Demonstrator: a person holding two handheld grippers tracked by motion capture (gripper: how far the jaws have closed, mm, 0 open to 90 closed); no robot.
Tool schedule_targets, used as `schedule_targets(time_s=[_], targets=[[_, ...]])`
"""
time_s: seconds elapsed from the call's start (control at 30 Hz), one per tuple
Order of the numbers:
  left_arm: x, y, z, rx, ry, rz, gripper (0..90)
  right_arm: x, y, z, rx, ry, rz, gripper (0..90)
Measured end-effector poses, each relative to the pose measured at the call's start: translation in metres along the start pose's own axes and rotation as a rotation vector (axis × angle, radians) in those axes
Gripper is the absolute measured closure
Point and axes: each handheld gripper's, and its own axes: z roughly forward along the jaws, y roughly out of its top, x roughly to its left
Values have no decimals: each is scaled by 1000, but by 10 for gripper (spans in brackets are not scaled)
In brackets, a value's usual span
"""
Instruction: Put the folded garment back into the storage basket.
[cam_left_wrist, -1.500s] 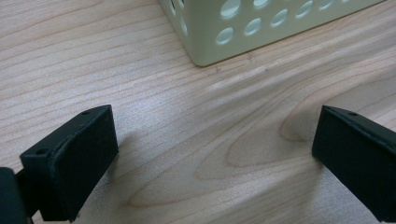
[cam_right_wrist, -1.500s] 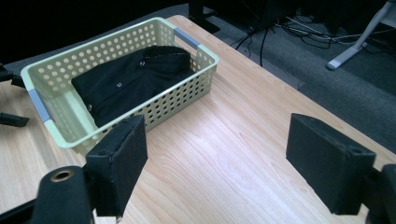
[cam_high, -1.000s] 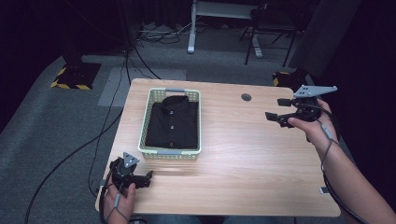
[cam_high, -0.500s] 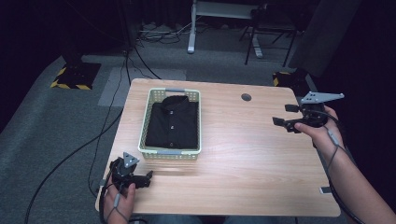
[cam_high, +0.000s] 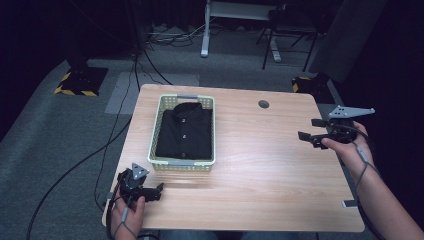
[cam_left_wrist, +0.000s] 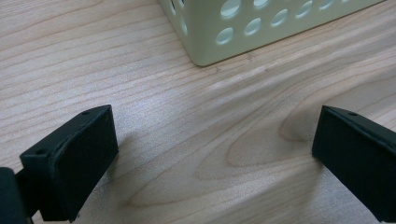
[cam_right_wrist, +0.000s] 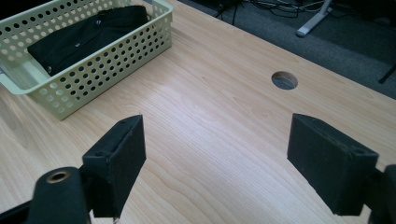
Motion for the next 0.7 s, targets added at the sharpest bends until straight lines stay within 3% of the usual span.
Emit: schedule_targets(time_s=[0.7], targets=[[0, 0, 0, 0, 0, 0, 3, -11, -32, -6, 28, -18, 47, 182]])
